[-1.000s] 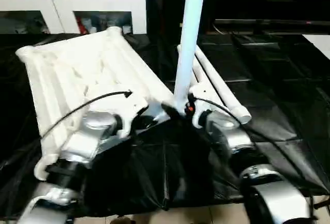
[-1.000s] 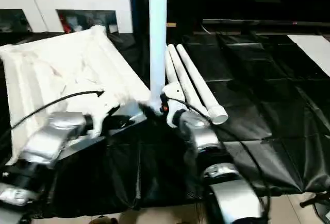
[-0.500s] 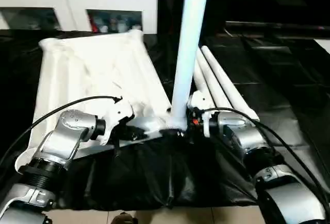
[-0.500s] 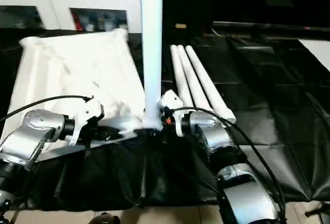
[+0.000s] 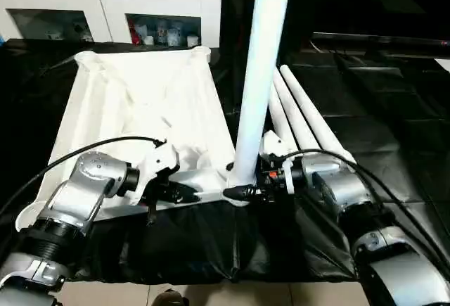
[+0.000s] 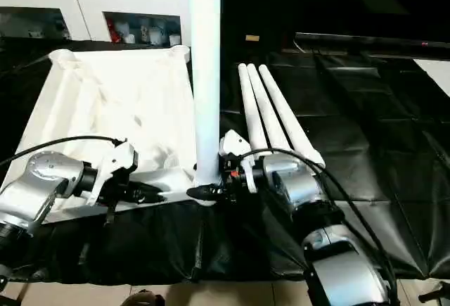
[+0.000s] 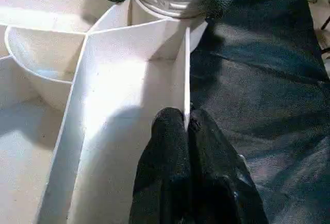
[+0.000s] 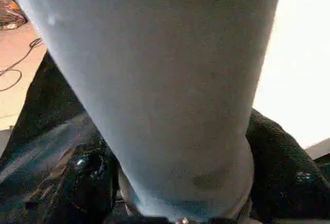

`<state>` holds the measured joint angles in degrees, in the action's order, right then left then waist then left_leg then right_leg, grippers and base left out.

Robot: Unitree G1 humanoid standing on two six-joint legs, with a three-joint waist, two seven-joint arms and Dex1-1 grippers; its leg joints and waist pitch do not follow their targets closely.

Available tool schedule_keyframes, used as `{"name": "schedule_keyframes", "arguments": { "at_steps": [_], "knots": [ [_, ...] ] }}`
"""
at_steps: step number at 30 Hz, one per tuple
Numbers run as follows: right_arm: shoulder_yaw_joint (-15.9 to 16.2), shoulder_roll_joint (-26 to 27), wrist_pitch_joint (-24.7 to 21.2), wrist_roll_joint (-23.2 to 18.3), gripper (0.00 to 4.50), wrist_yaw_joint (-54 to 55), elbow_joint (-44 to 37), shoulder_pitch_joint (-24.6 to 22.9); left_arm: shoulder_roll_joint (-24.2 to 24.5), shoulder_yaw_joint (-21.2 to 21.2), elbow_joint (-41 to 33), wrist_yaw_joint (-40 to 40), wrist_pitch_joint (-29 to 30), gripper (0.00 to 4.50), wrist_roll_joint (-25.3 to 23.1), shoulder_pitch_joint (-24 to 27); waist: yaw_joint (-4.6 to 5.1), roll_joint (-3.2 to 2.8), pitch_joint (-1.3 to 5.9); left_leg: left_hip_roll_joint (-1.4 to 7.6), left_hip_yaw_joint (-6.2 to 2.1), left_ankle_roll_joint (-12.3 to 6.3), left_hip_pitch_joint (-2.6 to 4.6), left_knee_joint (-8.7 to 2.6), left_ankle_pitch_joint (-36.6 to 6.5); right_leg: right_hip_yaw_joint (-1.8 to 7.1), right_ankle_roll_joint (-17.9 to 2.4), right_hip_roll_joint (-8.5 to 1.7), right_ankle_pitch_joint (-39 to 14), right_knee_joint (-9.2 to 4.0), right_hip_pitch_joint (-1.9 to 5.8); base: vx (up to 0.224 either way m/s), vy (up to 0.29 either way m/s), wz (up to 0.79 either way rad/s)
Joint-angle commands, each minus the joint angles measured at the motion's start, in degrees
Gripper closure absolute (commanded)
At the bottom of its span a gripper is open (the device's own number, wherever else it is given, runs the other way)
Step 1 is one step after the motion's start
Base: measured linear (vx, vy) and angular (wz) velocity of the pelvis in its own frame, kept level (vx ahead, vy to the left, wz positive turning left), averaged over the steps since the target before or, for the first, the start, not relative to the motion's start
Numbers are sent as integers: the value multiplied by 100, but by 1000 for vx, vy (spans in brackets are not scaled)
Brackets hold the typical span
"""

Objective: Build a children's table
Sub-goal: Rotate leg to tighten

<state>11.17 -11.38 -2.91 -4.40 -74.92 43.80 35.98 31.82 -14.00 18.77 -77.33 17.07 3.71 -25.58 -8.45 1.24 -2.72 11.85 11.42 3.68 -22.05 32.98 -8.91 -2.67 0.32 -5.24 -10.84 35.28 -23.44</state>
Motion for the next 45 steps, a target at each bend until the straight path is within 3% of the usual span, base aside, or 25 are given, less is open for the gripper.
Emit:
{"name": "schedule_keyframes", "arguments": {
  "at_steps": [1, 6, 8, 9, 11, 13, 16, 19, 20, 21, 24, 31, 34, 39, 45],
  "knots": [
    [182, 115, -192, -40, 160, -52, -159, -147, -118, -111, -75, -164, -89, 450, 157, -116, 25, -75, 369, 161, -65, 55, 171, -404, -1567, 176, -1378, -253, -725, -329, 226, 0, 0, 0],
    [66, 307, -277, -108, 169, 298, -166, -283, -263, -72, 58, 138, -48, 450, 113, -177, 27, -69, 359, 164, -72, 132, 186, -424, -1743, 183, -1309, -268, -1001, -359, 213, 0, 0, 0],
    [-177, 629, -138, 36, 170, 1458, 173, -207, -597, 60, 245, 843, 91, 450, -2, -313, 48, -64, 332, 166, -79, 211, 195, -448, -1944, 193, -1263, -282, -1295, -391, 189, 0, 0, 0],
    [-183, 638, -134, 41, 170, 1492, 186, -203, -606, 64, 250, 864, 95, 450, -6, -317, 79, -61, 299, 149, -97, 312, 226, -467, -2252, 198, -1185, -301, -1784, -449, 166, 0, 0, 0],
    [-430, 983, -15, 163, 171, 2786, 642, -28, -952, 188, 441, 1653, 218, 450, -170, -468, 131, -64, 271, 142, -163, 476, 261, -493, -2618, 194, -893, -357, -2741, -547, 154, -26, -1, -4],
    [-629, 1209, -39, 130, 172, 3566, 906, 101, -1185, 276, 513, 2163, 293, 450, -264, -535, 178, -76, 275, 136, -192, 498, 271, -500, -2735, 183, -763, -356, -2969, -582, 149, 0, 0, 0],
    [-1029, 1610, -97, -62, 173, 4628, 1315, 340, -1580, 487, 594, 3049, 402, 450, -345, -599, 261, -66, 282, 125, -185, 478, 297, -490, -2794, 179, -759, -321, -2861, -604, 103, 0, 0, 0],
    [-1135, 1801, 35, -73, 173, 4897, 1465, 446, -1744, 526, 543, 3360, 419, 450, -400, -586, 256, -63, 290, 122, -183, 368, 268, -493, -2691, 183, -730, -317, -2743, -608, 115, 0, 0, 0],
    [-1157, 1863, 150, -59, 117, 4969, 1518, 486, -1797, 512, 490, 3407, 382, 450, -424, -564, 253, -61, 297, 121, -173, 351, 267, -488, -2671, 188, -729, -314, -2679, -608, 107, 0, 0, 0],
    [-1161, 1888, 263, -18, 117, 5071, 1559, 519, -1849, 513, 431, 3422, 340, 450, -413, -539, 257, -35, 296, 122, -168, 331, 255, -490, -2637, 192, -732, -312, -2611, -603, 112, 0, 0, 0],
    [-1211, 1871, 381, -27, 97, 5057, 1603, 561, -1892, 483, 329, 3302, 253, 450, -338, -486, 247, -39, 323, 117, -143, 242, 195, -491, -2297, 205, -834, -289, -2017, -528, 162, 0, 0, 0],
    [-1090, 1346, 773, 161, 17, 4360, 1592, 515, -1546, 281, 66, 2492, 69, 450, -205, -279, 230, -69, 372, 114, -84, 12, 159, -430, -1481, 195, -1147, -257, -825, -411, 234, 0, 0, 0],
    [-998, 1130, 826, 228, 7, 4035, 1534, 470, -1394, 239, 16, 2154, 3, 450, -113, -237, 221, -68, 373, 110, -76, -65, 157, -413, -1382, 185, -1270, -246, -577, -378, 255, 0, 0, 0],
    [-873, 634, 813, 110, 3, 2617, 1260, 384, -988, 103, 16, 1372, -149, 450, -49, -196, 167, -106, 364, 148, -60, -60, 176, -415, -1553, 173, -1352, -223, -638, -366, 252, 0, 0, 0],
    [-457, 273, 714, 26, 3, 1243, 767, 202, -702, 41, 74, 725, -219, 450, 80, -186, 148, -68, 363, 148, -53, -115, 157, -399, -1490, 174, -1411, -242, -605, -351, 260, 0, 0, 0]
  ]
}}
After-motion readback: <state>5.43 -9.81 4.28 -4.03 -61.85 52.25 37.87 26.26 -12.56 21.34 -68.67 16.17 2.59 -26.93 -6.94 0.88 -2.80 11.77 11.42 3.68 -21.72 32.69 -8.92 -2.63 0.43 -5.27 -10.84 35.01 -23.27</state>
